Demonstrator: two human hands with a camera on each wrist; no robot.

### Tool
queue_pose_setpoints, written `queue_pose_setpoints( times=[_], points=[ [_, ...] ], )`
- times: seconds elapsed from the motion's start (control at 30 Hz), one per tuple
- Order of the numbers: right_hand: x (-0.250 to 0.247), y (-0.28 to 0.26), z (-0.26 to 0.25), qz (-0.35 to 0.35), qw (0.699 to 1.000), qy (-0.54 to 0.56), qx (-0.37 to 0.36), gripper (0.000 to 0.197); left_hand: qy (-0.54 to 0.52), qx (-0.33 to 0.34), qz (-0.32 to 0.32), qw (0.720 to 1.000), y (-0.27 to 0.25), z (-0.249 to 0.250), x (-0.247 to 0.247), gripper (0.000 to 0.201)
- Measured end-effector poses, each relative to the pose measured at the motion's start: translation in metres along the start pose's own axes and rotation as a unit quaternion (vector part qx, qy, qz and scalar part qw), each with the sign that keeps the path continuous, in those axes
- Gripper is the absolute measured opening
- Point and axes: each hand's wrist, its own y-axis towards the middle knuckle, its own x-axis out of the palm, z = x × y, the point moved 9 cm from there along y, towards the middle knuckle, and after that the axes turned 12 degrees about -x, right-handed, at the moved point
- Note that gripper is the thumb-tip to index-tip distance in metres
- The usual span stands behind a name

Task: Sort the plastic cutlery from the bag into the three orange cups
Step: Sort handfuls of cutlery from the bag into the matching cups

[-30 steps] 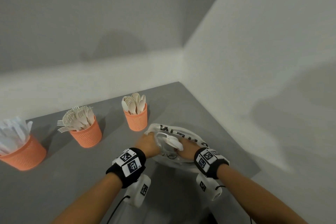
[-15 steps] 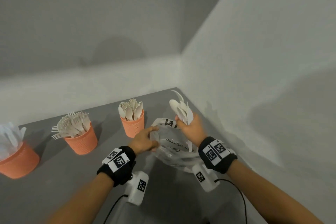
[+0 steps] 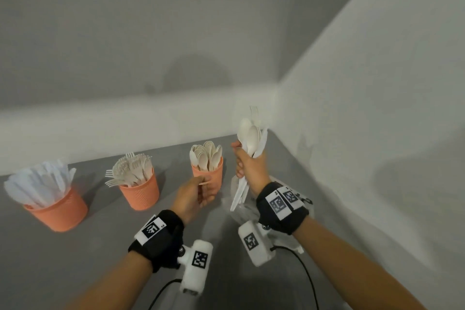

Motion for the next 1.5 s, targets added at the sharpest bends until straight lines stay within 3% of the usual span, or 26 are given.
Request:
queue_pose_setpoints(
  times=[0.13, 0.3, 0.4, 0.47, 0.6, 0.73, 0.83, 0.93, 1.0, 1.07, 1.17, 1.2, 1.27, 1.33, 1.4, 1.5],
  points=[
    [0.035, -0.001, 0.000, -0.030, 0.999, -0.001, -0.012, 0.022, -0.105, -0.136, -0.050, 0.984, -0.010, -0.030, -0.020, 0.048],
    [0.083, -0.020, 0.011, -0.062, 0.997, -0.027, -0.023, 0.014, -0.204, -0.186, -0.079, 0.958, -0.031, -0.037, -0.037, 0.070],
    [0.111, -0.039, 0.022, -0.070, 0.997, -0.015, -0.015, 0.011, -0.255, -0.159, -0.110, 0.947, -0.044, -0.022, -0.038, 0.072],
    [0.126, -0.052, 0.036, -0.076, 0.997, -0.002, 0.012, 0.009, -0.243, -0.128, -0.116, 0.955, -0.054, -0.010, -0.041, 0.070],
    [0.149, -0.067, 0.058, -0.081, 0.996, 0.003, 0.046, 0.011, -0.108, -0.110, -0.082, 0.985, -0.073, 0.003, -0.063, 0.060],
    [0.168, -0.070, 0.078, -0.099, 0.989, -0.018, 0.107, 0.003, 0.037, -0.093, -0.029, 0.995, -0.075, 0.000, -0.095, 0.057],
    [0.186, -0.075, 0.098, -0.129, 0.982, -0.029, 0.137, 0.021, 0.081, -0.022, 0.026, 0.996, -0.075, 0.010, -0.120, 0.064],
    [0.209, -0.089, 0.094, -0.224, 0.965, -0.118, 0.071, 0.039, 0.058, 0.065, 0.075, 0.993, -0.080, 0.035, -0.139, 0.065],
    [0.219, -0.103, 0.084, -0.304, 0.922, -0.238, -0.010, 0.035, 0.034, 0.115, 0.095, 0.988, -0.081, 0.049, -0.149, 0.067],
    [0.225, -0.119, 0.078, -0.355, 0.877, -0.322, -0.039, 0.034, -0.003, 0.155, 0.132, 0.979, -0.082, 0.058, -0.161, 0.052],
    [0.232, -0.128, 0.077, -0.380, 0.856, -0.346, -0.059, 0.038, -0.100, 0.129, 0.186, 0.969, -0.077, 0.053, -0.182, 0.018],
    [0.235, -0.127, 0.078, -0.389, 0.859, -0.327, -0.052, 0.038, -0.108, 0.120, 0.186, 0.969, -0.074, 0.052, -0.185, 0.004],
    [0.238, -0.123, 0.086, -0.409, 0.880, -0.242, 0.001, 0.032, -0.073, 0.122, 0.162, 0.977, -0.070, 0.057, -0.185, 0.016],
    [0.238, -0.125, 0.093, -0.433, 0.883, -0.141, 0.111, 0.015, -0.049, 0.132, 0.109, 0.984, -0.072, 0.064, -0.176, 0.015],
    [0.237, -0.133, 0.099, -0.439, 0.869, -0.041, 0.224, 0.009, -0.040, 0.118, 0.058, 0.991, -0.072, 0.067, -0.169, 0.018],
    [0.241, -0.141, 0.103, -0.449, 0.837, 0.052, 0.308, 0.009, -0.006, 0.087, 0.005, 0.996, -0.066, 0.068, -0.162, 0.027]
  ],
)
